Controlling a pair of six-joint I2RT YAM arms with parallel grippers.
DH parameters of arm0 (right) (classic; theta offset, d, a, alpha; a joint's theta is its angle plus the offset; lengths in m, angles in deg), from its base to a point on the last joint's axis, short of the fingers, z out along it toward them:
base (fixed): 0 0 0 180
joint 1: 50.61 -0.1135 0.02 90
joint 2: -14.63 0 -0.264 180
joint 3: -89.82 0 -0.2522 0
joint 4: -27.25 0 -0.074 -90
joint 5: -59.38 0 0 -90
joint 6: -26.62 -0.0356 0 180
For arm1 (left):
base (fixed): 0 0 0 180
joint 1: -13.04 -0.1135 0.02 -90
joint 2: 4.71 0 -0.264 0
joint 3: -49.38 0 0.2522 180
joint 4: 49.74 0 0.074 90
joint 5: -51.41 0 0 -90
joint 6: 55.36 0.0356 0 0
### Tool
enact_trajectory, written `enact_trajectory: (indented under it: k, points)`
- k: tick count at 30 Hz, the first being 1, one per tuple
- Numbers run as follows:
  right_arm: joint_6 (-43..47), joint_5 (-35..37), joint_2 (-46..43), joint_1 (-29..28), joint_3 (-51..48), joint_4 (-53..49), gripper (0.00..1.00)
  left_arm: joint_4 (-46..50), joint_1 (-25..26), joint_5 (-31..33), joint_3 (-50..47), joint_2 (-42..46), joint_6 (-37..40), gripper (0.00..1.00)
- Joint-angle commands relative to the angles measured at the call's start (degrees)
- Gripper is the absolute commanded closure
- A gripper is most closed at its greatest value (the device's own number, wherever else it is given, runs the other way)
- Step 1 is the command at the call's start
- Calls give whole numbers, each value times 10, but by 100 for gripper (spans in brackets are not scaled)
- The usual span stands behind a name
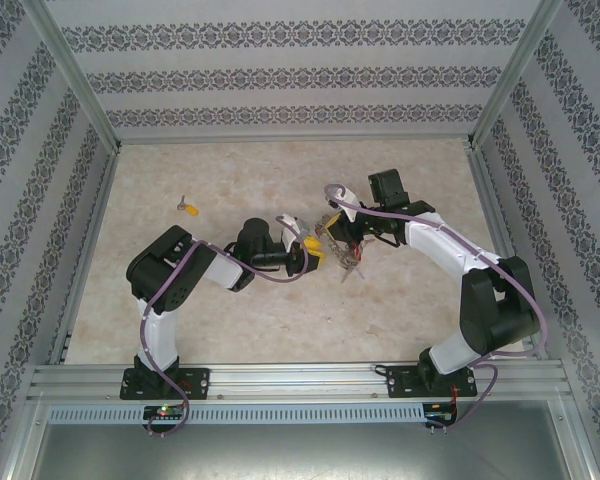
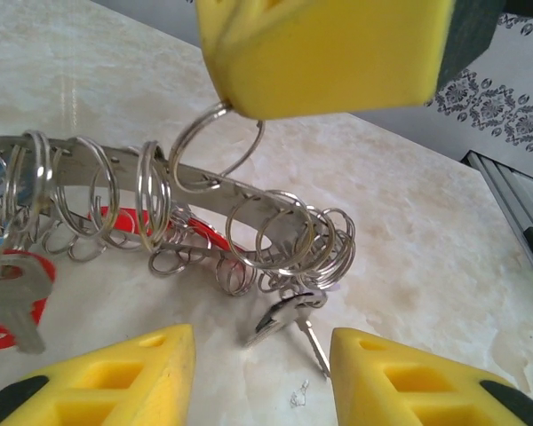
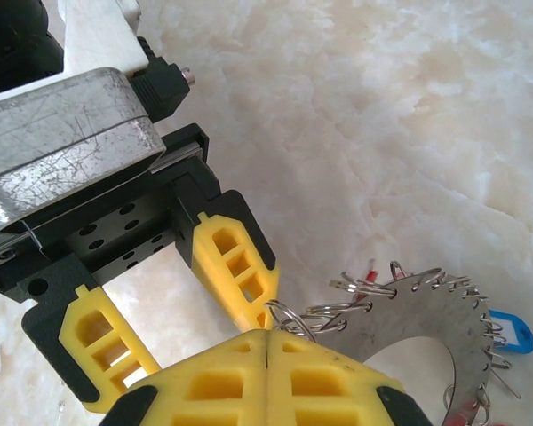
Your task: Put the keys on the keyring
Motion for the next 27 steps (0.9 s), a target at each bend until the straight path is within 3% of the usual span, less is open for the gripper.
enact_trajectory:
  k: [1, 19, 27]
  points:
    - [-11, -27, -9, 3, -6, 16, 100, 5, 4, -2, 25, 12, 6, 55]
    - [-30, -22, 3, -20, -2, 35, 100, 6, 9, 30, 45, 3, 1, 48]
    - [-33, -18, 8, -27, 0, 38, 100, -8, 9, 16, 50, -9, -16, 48]
